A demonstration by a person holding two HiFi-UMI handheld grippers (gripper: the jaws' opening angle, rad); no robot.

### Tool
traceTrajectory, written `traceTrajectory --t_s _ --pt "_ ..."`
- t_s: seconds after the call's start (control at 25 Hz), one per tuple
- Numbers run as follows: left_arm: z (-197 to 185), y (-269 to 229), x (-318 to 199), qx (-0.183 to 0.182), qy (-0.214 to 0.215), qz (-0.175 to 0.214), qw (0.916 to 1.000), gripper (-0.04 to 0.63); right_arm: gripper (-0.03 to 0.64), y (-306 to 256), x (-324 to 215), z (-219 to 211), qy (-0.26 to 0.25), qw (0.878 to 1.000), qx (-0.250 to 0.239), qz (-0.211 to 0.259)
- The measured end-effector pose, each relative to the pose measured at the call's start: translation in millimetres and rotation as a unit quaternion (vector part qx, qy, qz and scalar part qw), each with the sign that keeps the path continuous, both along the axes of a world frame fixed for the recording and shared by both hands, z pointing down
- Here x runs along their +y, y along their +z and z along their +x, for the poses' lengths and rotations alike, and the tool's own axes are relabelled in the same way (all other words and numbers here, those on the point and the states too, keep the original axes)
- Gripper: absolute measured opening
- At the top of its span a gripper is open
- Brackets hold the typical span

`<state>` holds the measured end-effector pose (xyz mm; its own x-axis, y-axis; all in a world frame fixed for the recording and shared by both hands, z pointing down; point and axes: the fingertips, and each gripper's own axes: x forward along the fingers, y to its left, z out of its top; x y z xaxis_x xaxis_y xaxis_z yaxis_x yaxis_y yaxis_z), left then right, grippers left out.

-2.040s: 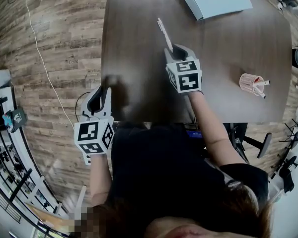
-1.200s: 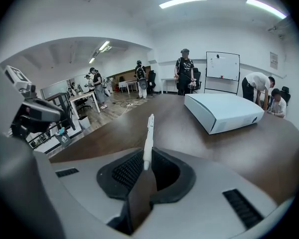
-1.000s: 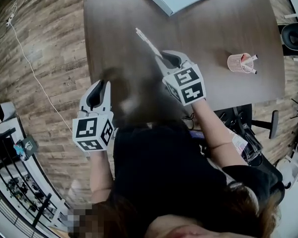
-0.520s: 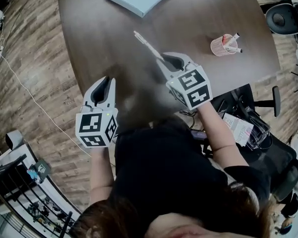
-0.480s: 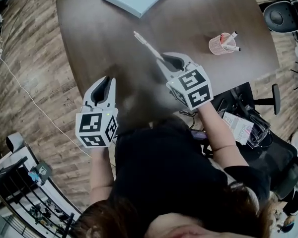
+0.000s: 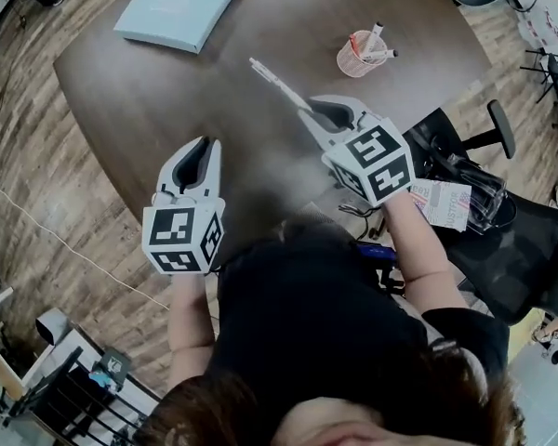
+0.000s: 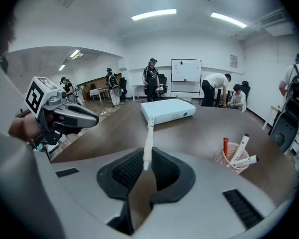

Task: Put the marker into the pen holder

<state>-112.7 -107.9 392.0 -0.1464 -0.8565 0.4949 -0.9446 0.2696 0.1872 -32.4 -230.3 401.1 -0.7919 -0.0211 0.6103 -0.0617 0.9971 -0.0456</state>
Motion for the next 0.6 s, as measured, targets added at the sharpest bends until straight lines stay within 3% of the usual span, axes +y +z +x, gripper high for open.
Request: traceTrajectory --t_s 0.6 --pt "58 -6 -99 0.006 0.119 0.027 0.9925 0.064 0.069 -30 -105 101 0.138 0.989 0.012 0.059"
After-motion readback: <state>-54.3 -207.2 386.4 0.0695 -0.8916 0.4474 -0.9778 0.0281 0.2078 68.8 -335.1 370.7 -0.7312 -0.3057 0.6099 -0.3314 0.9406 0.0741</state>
